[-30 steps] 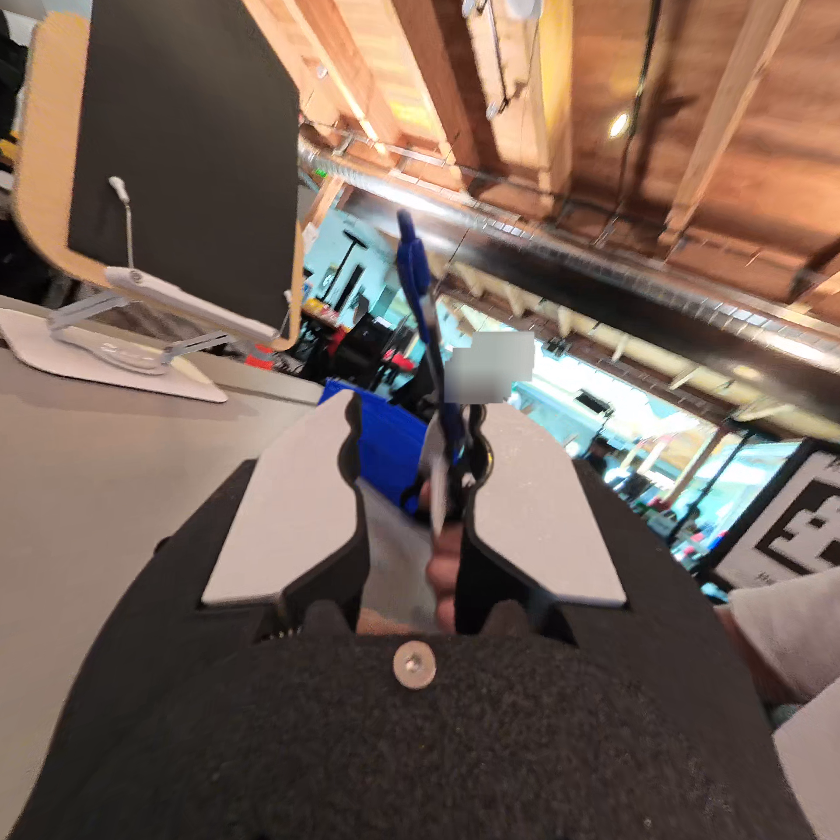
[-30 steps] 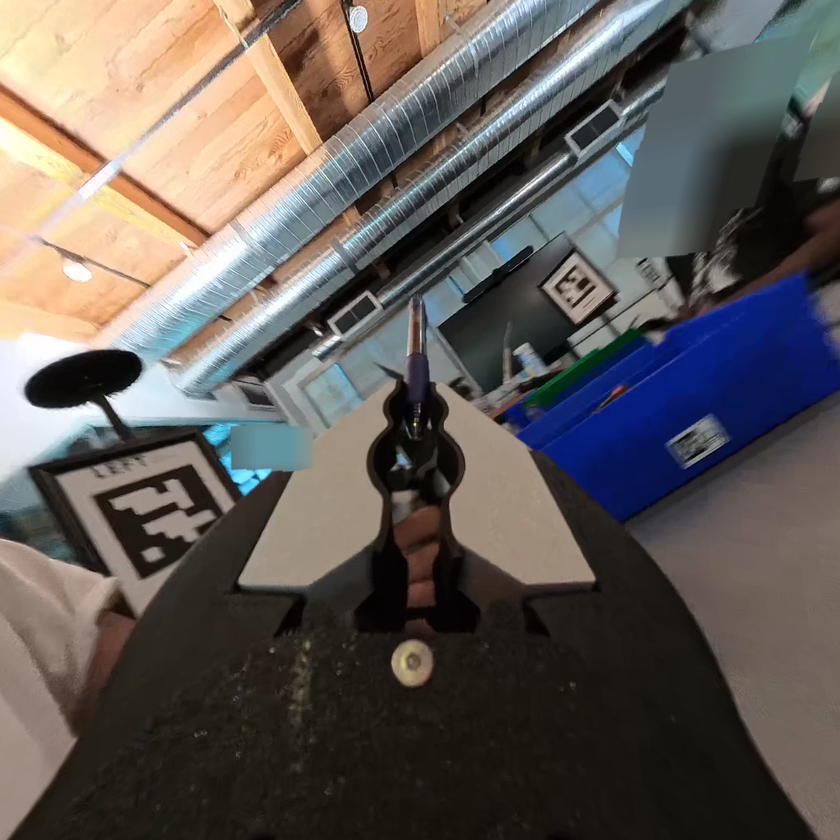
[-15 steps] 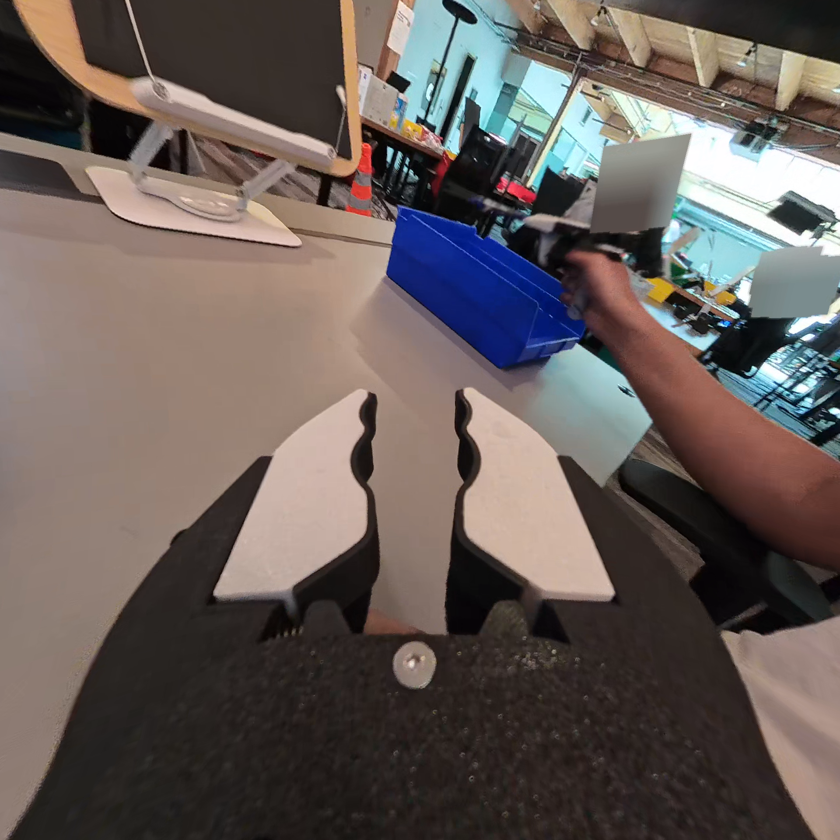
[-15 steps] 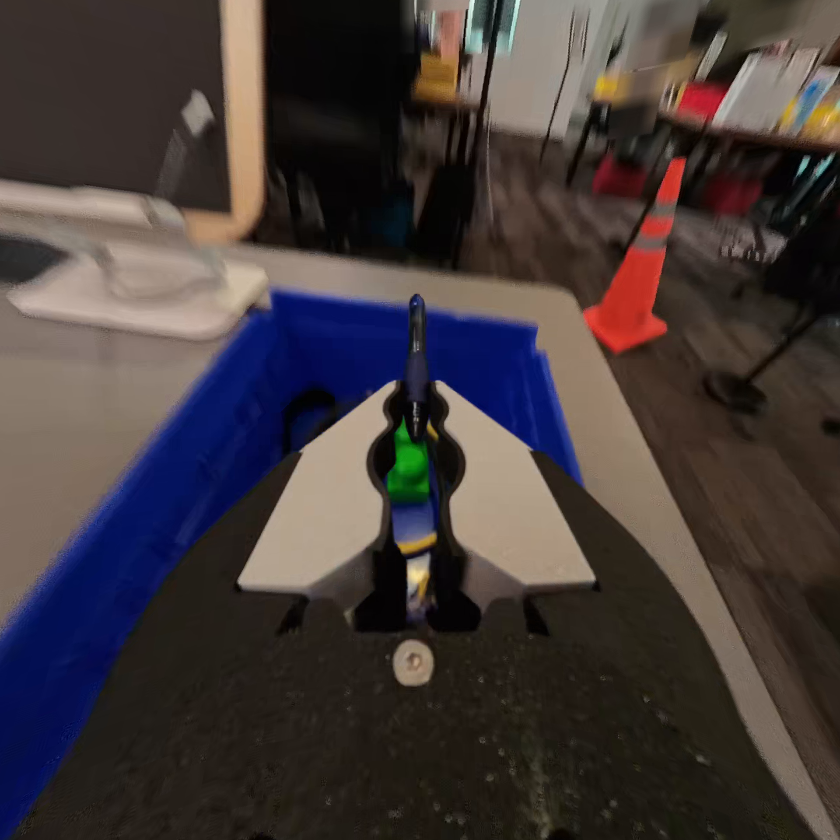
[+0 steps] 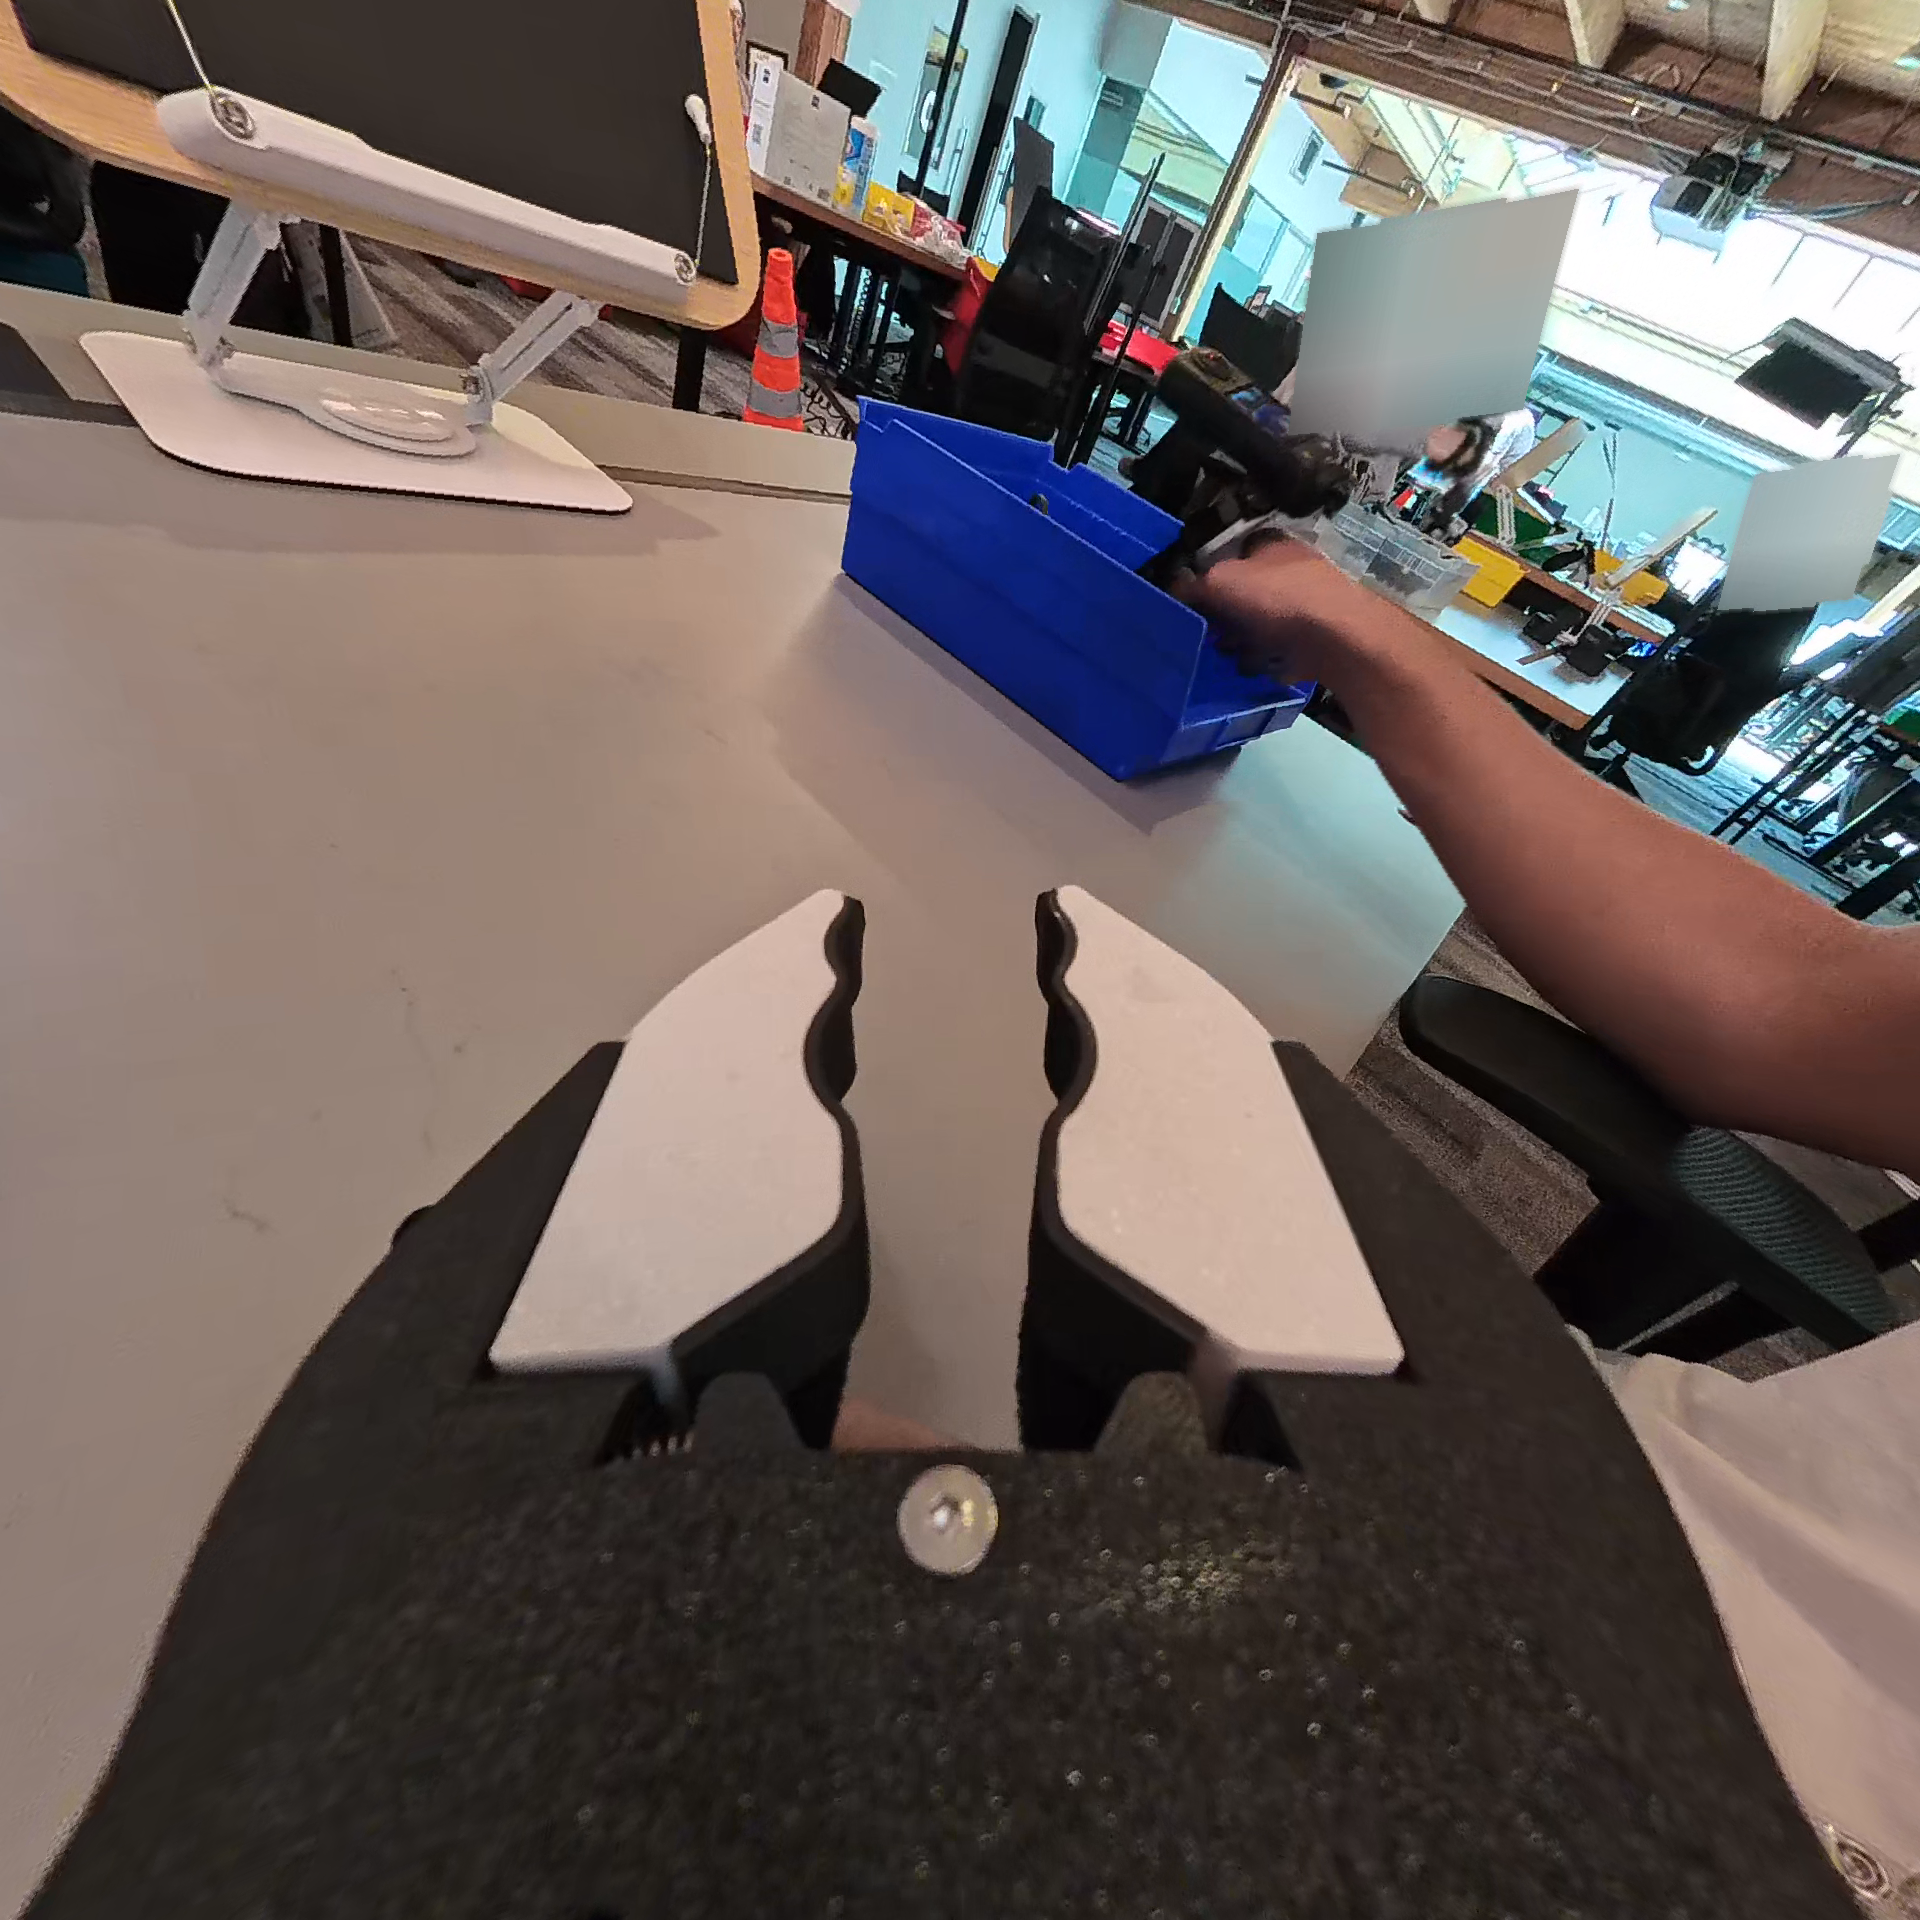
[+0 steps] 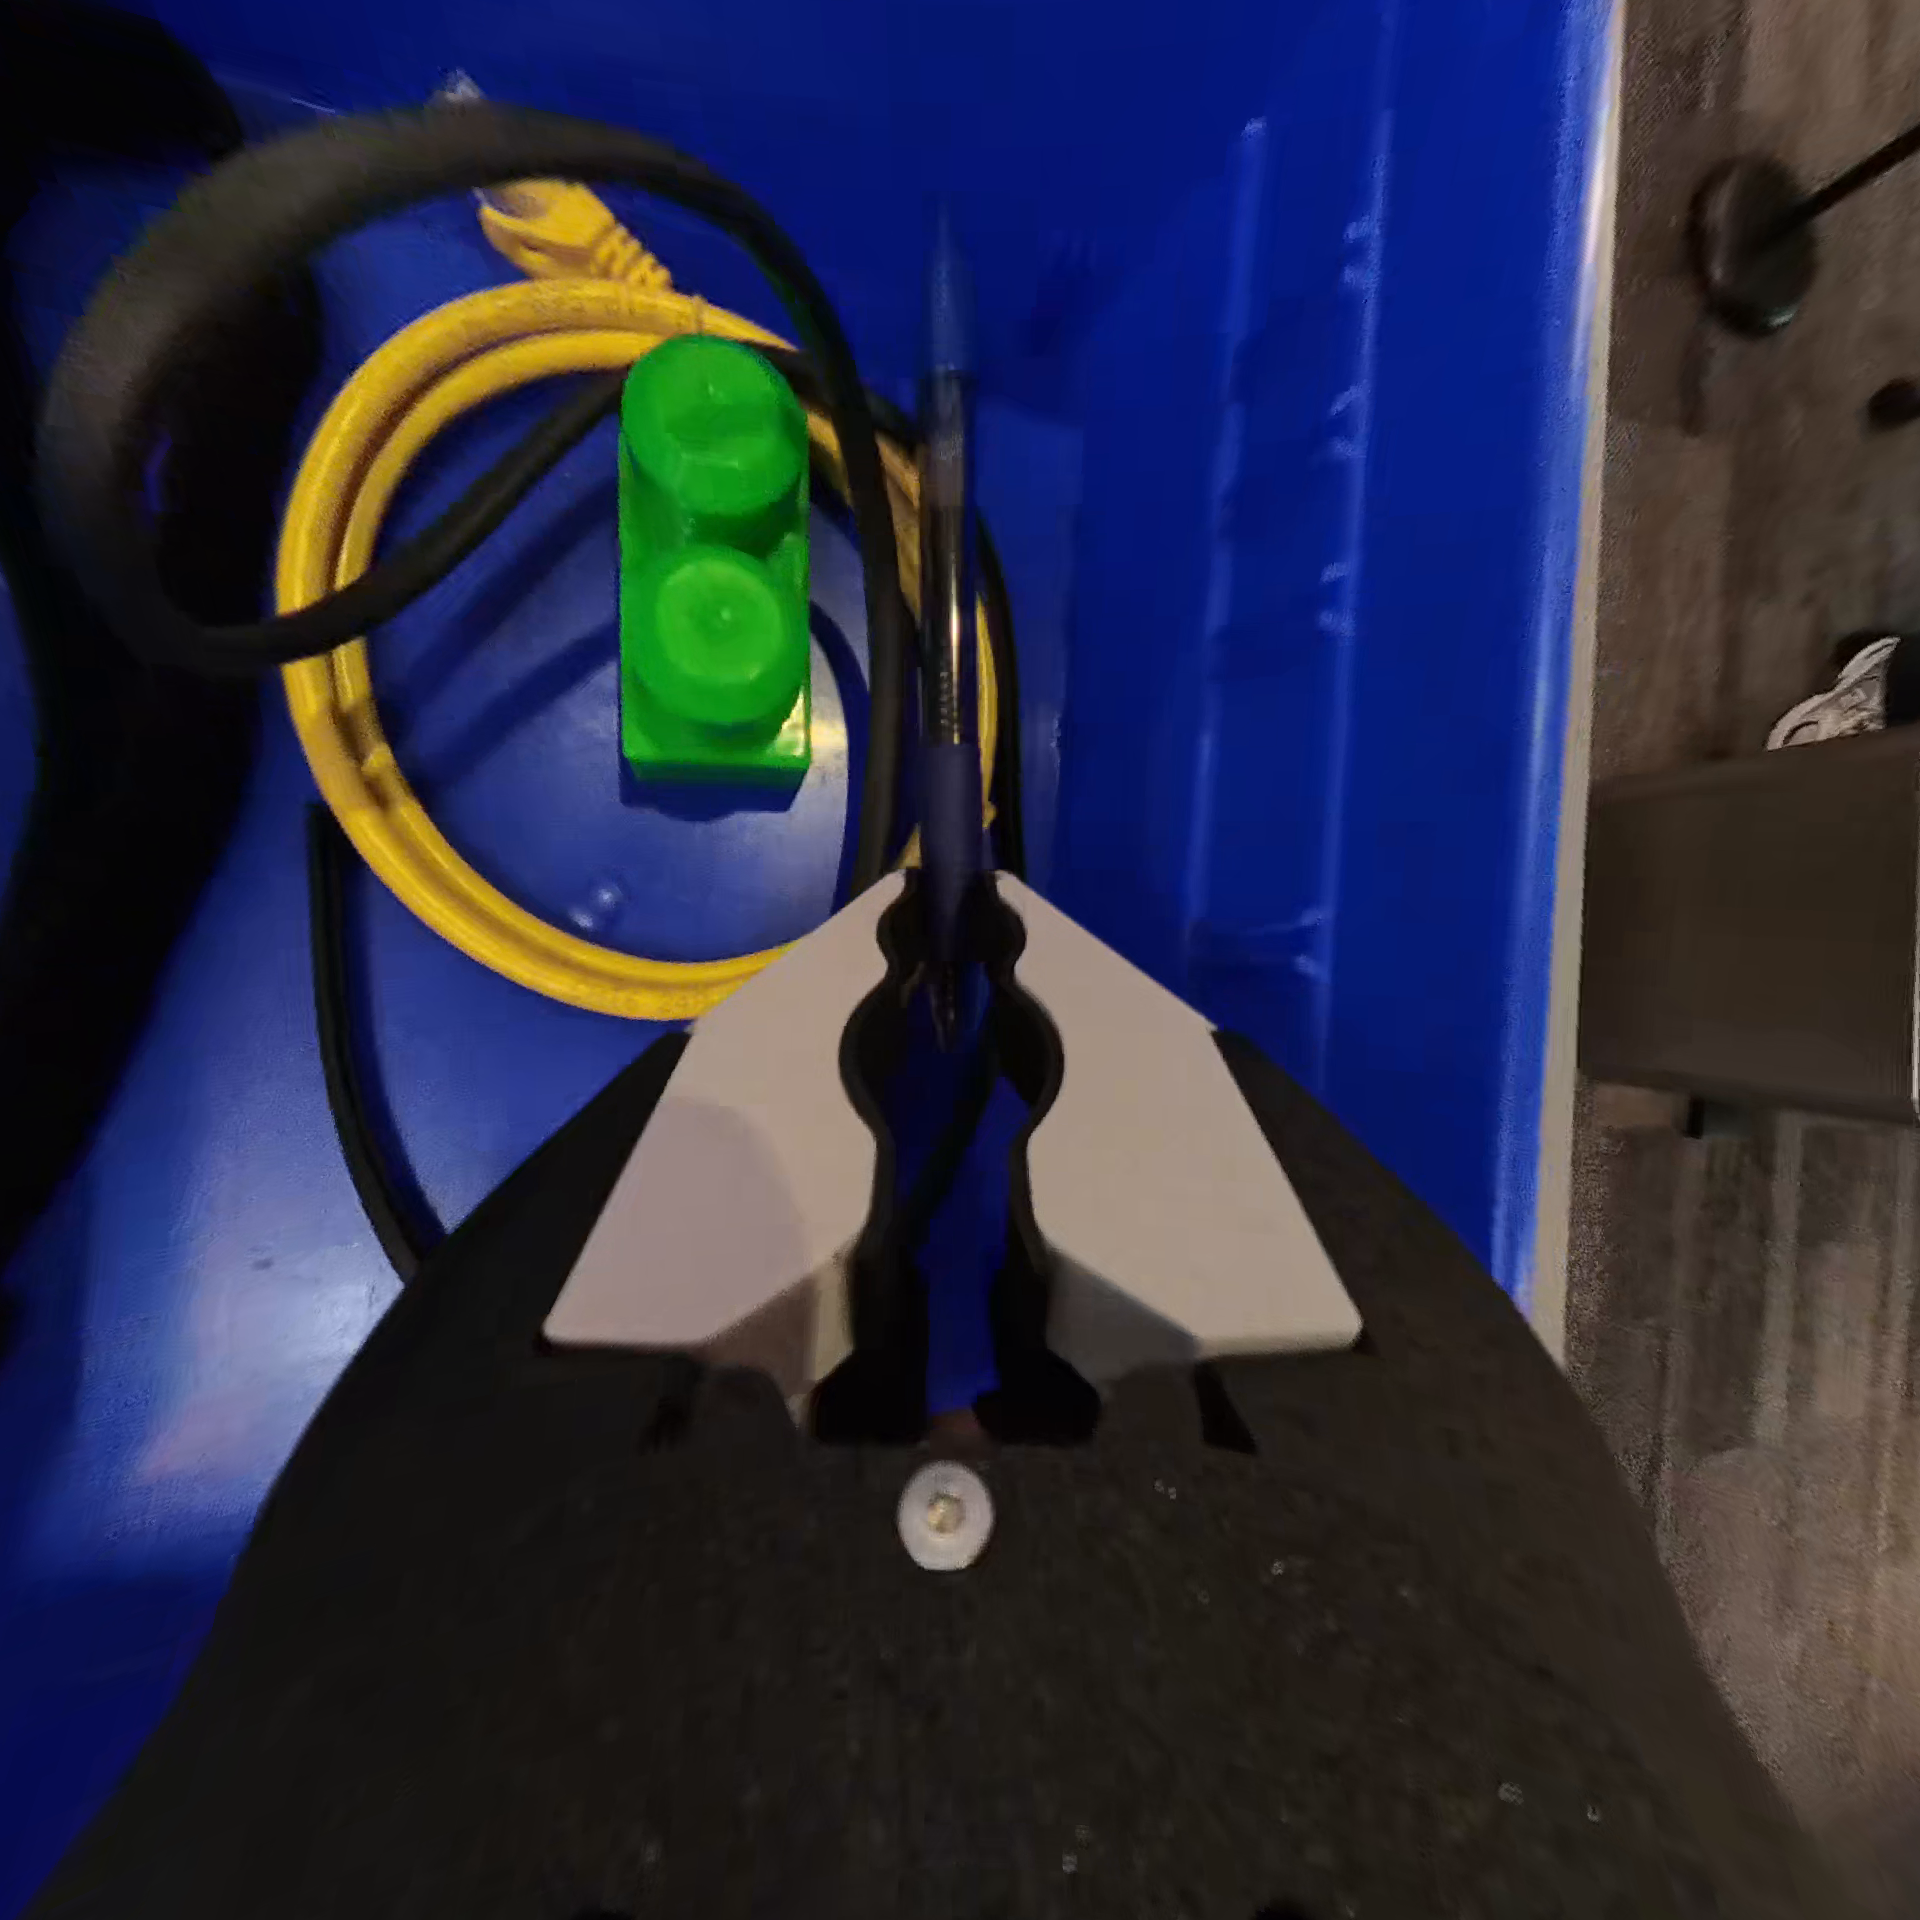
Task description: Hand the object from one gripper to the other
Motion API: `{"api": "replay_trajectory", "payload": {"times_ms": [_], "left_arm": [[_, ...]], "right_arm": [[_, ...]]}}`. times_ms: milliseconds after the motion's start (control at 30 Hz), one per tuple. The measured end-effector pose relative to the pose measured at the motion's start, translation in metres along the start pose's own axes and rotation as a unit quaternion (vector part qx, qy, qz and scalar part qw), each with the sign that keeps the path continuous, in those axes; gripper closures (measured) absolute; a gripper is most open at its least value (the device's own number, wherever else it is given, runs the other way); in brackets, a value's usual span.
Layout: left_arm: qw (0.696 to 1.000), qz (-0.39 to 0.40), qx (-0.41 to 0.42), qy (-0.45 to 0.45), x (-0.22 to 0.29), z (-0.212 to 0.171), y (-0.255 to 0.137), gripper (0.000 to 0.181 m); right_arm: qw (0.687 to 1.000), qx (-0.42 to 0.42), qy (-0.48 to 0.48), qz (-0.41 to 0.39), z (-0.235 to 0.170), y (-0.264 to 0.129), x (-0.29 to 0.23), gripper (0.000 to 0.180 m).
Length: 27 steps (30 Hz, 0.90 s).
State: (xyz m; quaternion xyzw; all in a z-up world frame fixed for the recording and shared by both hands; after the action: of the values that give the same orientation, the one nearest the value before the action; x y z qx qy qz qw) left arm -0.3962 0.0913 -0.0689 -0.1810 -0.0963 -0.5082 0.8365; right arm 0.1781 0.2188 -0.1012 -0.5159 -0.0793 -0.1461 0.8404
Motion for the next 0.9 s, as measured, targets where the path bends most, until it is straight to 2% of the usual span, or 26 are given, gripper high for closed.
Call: {"api": "replay_trajectory", "payload": {"times_ms": [167, 400, 500, 600, 667, 767, 833, 900], "left_arm": [[1.000, 0.000, -0.006, 0.007, 0.001, -0.001, 0.002, 0.149], [1.000, 0.009, -0.006, 0.020, 0.000, -0.001, 0.000, 0.149], [1.000, 0.009, -0.004, 0.016, -0.002, -0.001, -0.002, 0.149], [1.000, 0.011, -0.003, 0.014, -0.004, 0.000, -0.003, 0.149], [1.000, 0.013, -0.004, 0.013, -0.006, 0.000, -0.004, 0.149], [1.000, 0.018, -0.003, 0.009, -0.009, 0.000, -0.007, 0.149], [1.000, 0.022, -0.004, 0.006, -0.012, 0.000, -0.008, 0.149], [1.000, 0.030, -0.006, 0.004, -0.015, 0.000, -0.010, 0.149]], "right_arm": [[1.000, -0.004, -0.008, -0.007, -0.003, 0.001, 0.000, 0.168], [1.000, 0.010, -0.003, 0.010, -0.003, -0.009, 0.002, 0.157], [0.998, 0.050, 0.010, 0.028, 0.002, -0.035, 0.003, 0.153], [0.986, 0.149, 0.013, 0.068, 0.014, -0.091, -0.004, 0.151], [0.963, 0.248, 0.008, 0.107, 0.021, -0.140, -0.019, 0.151], [0.899, 0.372, -0.009, 0.231, 0.016, -0.196, -0.068, 0.149], [0.855, 0.399, -0.031, 0.330, 0.002, -0.209, -0.115, 0.146], [0.820, 0.399, -0.046, 0.409, -0.022, -0.205, -0.166, 0.144]]}}
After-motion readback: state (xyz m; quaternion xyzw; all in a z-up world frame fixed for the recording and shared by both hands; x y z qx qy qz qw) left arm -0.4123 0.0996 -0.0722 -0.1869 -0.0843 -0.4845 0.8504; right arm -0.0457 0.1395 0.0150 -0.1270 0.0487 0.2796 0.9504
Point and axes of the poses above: each gripper's, where its closed fingertips meet, y out along the fingers, z out of its top, x = y × z across the jaws, the point moved 9 cm from there along -y, back along the fingers, and after that the axes turned 4 degrees about -x, right-handed, at the moved point
